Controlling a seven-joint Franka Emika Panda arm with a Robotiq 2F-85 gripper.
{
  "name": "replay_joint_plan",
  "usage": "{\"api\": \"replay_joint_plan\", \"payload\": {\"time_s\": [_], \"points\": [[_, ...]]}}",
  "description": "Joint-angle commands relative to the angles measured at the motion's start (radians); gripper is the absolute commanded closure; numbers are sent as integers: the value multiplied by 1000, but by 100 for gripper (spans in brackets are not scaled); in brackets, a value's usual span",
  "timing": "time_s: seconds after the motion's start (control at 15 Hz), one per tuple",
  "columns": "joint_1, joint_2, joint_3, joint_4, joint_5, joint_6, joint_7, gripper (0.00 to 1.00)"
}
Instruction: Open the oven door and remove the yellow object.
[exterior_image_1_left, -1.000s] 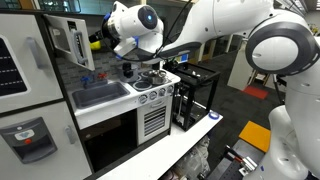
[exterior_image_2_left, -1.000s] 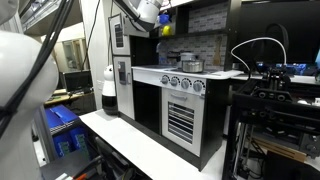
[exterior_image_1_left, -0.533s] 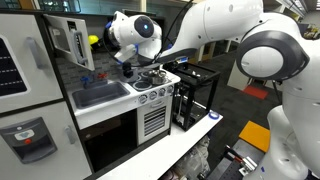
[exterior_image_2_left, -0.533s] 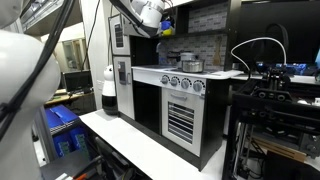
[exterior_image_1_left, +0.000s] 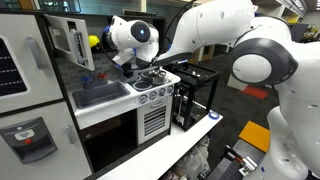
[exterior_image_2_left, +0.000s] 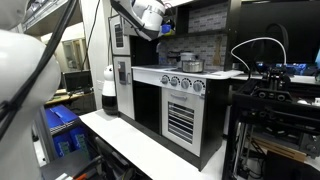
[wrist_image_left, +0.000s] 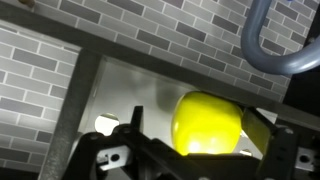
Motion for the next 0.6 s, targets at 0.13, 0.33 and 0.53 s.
{"api": "replay_joint_plan", "payload": {"time_s": [0.13,0.33,0.53], "points": [[0,51,-33,58,-11,46,33,28],[2,68,-48,78,-10,76,41,48],[4,82,-62,94,-6,105,46,70]]}}
